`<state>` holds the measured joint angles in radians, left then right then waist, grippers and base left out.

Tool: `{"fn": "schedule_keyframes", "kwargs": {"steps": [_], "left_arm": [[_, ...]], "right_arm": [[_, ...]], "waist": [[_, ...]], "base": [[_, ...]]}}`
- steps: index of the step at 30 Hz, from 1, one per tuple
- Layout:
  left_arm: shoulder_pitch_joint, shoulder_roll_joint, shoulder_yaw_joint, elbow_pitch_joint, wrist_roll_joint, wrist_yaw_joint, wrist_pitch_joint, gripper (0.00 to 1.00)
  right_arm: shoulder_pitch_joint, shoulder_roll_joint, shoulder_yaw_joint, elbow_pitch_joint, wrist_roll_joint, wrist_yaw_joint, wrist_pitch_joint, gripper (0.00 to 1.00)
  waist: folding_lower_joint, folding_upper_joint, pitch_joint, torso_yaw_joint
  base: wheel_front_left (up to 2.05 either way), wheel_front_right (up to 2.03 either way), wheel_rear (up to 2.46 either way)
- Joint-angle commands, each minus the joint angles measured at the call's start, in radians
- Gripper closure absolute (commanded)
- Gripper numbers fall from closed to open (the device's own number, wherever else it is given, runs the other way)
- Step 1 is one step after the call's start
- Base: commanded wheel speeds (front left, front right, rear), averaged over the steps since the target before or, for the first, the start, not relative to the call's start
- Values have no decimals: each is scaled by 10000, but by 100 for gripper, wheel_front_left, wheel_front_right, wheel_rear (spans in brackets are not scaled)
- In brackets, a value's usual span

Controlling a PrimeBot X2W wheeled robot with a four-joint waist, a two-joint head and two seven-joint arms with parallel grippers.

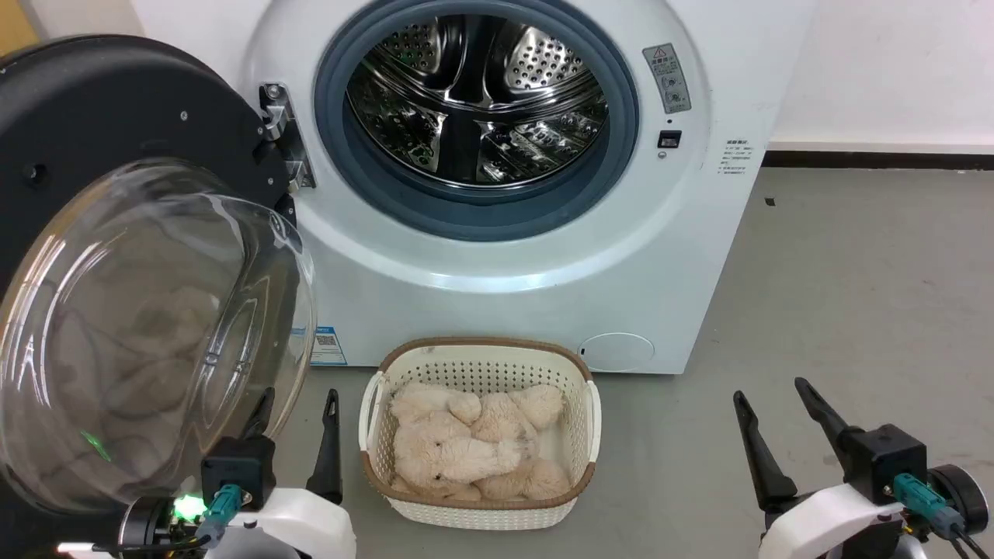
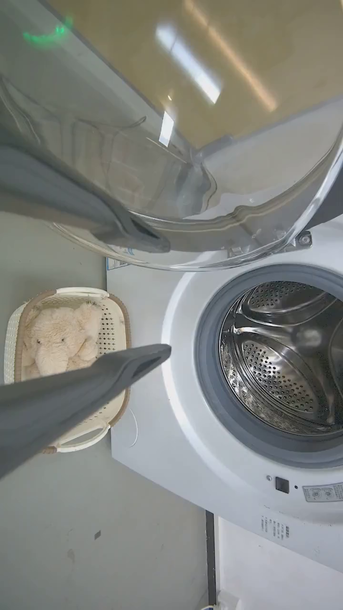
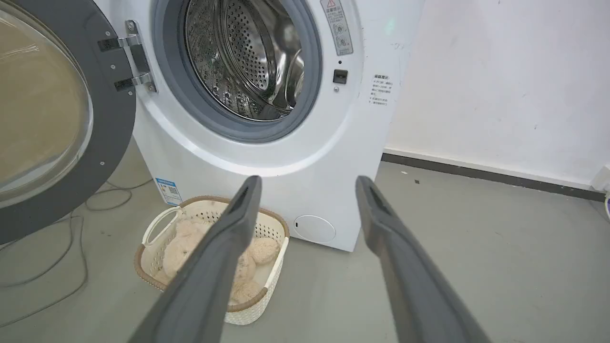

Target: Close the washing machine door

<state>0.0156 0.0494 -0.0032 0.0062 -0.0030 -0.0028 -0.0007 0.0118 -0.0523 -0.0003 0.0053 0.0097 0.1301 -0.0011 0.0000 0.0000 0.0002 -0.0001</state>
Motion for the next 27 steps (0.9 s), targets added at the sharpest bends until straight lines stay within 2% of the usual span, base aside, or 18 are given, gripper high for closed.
{"fn": "schedule_keyframes", "kwargs": {"steps": [1,14,27], "left_arm": [[1,0,-9,16,-35,5,-89,0],[7,1,-60,53,-128,11,-361,0],[46,2,-52,55,-192,10,-633,0]], "right_arm": [[14,1,10,-5,65,0,-87,0],[81,-3,84,-87,292,1,-359,0],[168,-26,197,-140,536,1,-630,0]], "waist": [[0,0,4,0],[0,0,6,150],[0,0,-50,691]], "base": [[0,0,0],[0,0,0],[0,0,0]]}}
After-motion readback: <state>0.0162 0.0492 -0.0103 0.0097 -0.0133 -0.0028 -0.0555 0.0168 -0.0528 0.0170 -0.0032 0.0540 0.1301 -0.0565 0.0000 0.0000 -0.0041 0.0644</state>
